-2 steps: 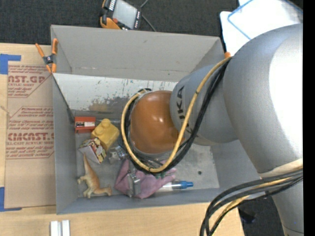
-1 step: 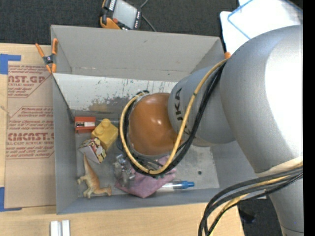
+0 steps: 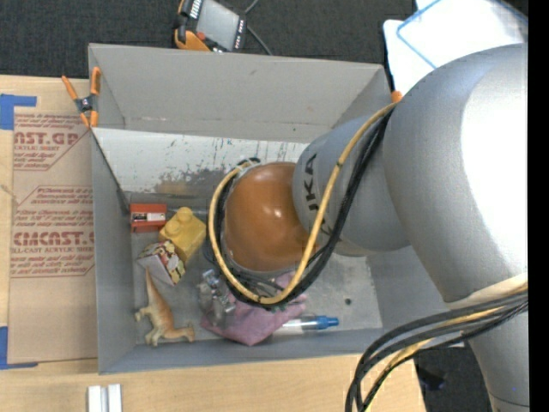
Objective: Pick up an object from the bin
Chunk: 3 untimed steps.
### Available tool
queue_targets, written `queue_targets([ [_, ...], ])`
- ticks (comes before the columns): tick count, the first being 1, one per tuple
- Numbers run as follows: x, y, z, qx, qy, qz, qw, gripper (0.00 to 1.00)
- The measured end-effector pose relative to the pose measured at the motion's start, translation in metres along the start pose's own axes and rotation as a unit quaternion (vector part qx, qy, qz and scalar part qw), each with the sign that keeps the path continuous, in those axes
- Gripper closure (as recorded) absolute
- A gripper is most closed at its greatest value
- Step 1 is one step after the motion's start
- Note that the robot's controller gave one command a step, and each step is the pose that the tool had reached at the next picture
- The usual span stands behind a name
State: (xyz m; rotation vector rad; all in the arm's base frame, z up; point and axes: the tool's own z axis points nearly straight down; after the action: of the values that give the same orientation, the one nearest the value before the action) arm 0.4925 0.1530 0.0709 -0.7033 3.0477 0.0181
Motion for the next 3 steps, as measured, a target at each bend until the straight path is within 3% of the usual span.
queue_targets([
  [1,-0.013,0.008,-0.090,0.000,-0.0012,0.000,1.0000,1.00],
  [3,-0.004,-0.003,-0.074,-0.001,-0.0023,0.021,0.9998,1.00],
])
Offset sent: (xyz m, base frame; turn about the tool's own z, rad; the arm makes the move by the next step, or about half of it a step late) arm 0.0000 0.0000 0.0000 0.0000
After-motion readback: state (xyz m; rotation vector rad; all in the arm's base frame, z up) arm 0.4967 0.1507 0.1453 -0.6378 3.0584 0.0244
